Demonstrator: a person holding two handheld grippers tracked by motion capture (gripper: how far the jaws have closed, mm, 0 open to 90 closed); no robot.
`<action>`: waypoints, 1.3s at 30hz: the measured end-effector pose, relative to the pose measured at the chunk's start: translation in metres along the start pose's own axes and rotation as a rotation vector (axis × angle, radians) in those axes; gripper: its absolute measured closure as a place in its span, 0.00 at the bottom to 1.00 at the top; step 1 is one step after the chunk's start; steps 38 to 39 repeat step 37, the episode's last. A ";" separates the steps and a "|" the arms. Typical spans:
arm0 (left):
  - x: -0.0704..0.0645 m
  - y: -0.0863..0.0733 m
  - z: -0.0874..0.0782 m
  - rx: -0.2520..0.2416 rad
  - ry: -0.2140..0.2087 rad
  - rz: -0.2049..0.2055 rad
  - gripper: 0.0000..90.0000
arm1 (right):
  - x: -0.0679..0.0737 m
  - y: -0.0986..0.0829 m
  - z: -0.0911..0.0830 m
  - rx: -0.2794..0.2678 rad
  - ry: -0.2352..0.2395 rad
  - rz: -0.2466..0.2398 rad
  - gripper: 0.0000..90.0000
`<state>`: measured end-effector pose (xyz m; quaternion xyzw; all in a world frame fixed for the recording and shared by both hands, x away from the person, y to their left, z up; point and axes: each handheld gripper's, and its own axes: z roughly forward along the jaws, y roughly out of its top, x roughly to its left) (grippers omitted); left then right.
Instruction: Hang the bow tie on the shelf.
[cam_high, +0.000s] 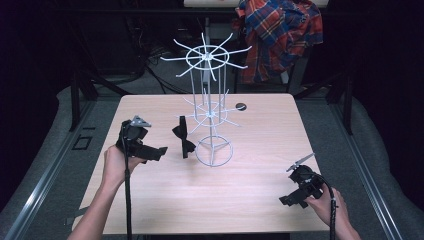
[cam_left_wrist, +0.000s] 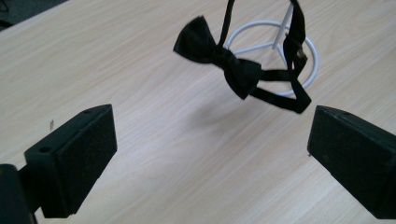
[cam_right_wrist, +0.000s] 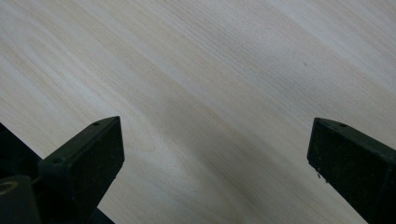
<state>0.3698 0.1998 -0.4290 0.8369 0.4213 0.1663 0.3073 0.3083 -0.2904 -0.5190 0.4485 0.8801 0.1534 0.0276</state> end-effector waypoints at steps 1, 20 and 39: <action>0.000 -0.003 0.000 0.004 0.003 -0.004 0.01 | 0.000 0.000 0.000 0.000 0.000 0.000 0.04; 0.001 -0.047 0.011 0.171 -0.020 -0.023 0.00 | 0.001 0.000 0.000 0.006 0.009 -0.002 0.04; -0.001 -0.081 0.038 0.273 -0.028 -0.053 0.00 | 0.001 0.001 0.001 0.010 0.004 -0.016 0.04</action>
